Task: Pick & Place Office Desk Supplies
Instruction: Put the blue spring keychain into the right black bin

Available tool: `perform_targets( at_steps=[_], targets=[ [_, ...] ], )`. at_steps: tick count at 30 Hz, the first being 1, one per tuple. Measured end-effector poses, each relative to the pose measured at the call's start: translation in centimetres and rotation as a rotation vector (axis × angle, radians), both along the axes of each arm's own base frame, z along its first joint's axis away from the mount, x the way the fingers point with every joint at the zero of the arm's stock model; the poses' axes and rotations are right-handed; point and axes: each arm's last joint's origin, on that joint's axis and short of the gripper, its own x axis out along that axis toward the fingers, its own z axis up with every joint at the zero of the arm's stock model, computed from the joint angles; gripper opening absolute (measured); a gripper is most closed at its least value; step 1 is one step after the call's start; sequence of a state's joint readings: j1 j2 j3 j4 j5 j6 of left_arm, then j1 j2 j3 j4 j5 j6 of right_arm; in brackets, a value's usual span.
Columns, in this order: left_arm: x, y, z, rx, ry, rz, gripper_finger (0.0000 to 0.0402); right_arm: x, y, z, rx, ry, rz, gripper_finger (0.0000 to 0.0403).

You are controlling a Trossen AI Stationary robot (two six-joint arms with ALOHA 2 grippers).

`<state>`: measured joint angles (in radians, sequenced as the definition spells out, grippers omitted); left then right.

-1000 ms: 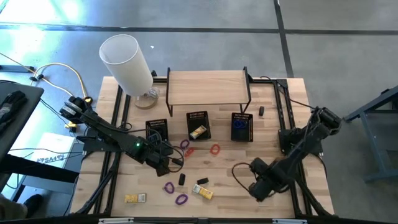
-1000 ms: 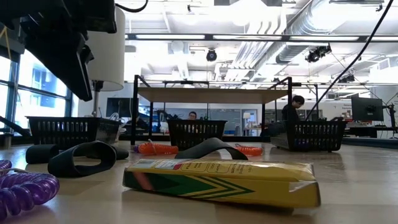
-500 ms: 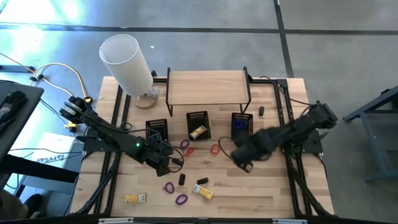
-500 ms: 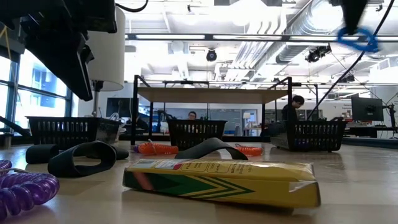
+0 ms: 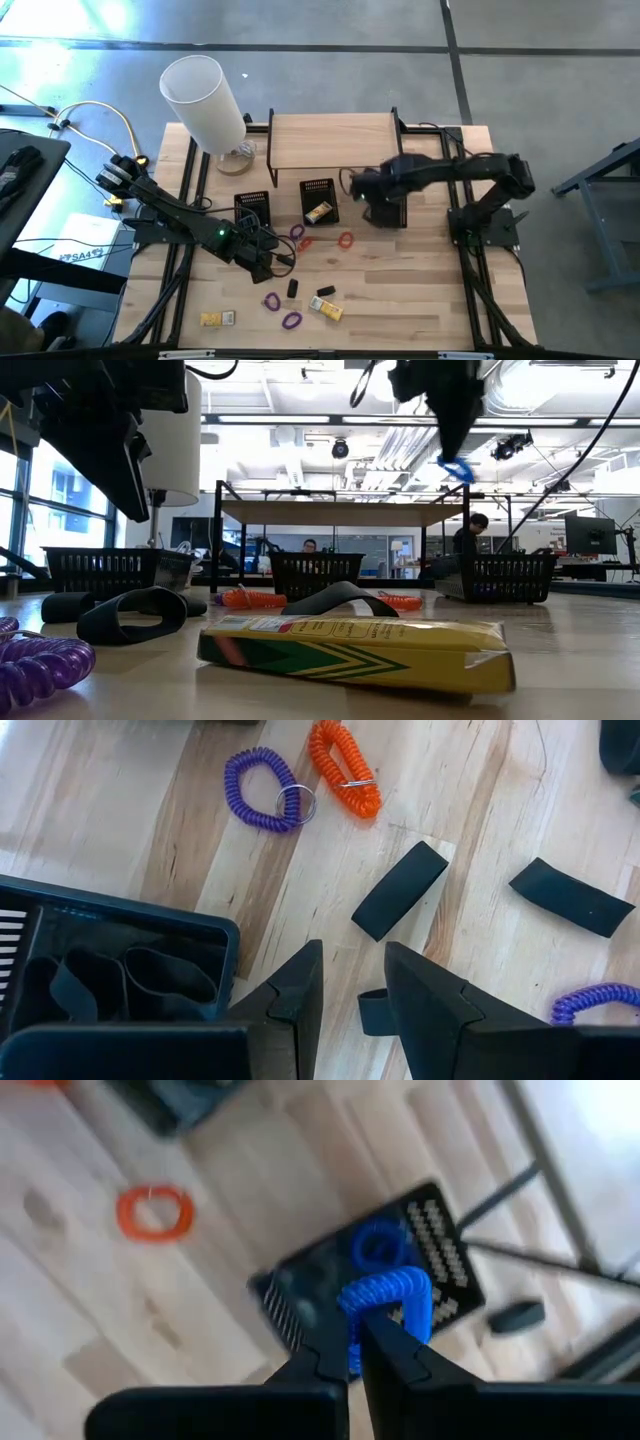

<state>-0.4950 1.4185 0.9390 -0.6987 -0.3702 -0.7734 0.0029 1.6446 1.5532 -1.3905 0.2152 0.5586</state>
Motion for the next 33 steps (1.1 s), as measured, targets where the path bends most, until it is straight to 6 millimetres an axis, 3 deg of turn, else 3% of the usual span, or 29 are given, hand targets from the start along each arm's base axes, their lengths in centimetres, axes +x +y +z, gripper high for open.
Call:
perform_targets(
  at_steps=[8,18,23,27,33],
  targets=[
    [0.0,0.0,0.0,0.003,-0.001,-0.001,0.0104,0.9,-3.1,-2.4,0.029,0.052,-0.022,0.0004],
    [0.2,0.0,0.1,0.036,-0.028,-0.035,0.0104,-0.3,-3.5,-9.1,0.099,0.110,-0.041,0.0004],
    [0.2,-0.1,0.1,0.034,-0.031,-0.034,0.0104,-1.0,-3.8,-11.3,0.126,0.105,-0.082,0.0006],
    [0.3,-0.1,0.1,0.034,-0.031,-0.032,0.0104,-1.3,-3.7,-12.1,0.128,0.117,-0.094,0.0030],
    [0.3,-0.1,0.2,0.030,-0.039,-0.035,0.0104,-1.3,-3.8,-12.1,0.117,0.113,-0.104,0.0101]
  ],
)
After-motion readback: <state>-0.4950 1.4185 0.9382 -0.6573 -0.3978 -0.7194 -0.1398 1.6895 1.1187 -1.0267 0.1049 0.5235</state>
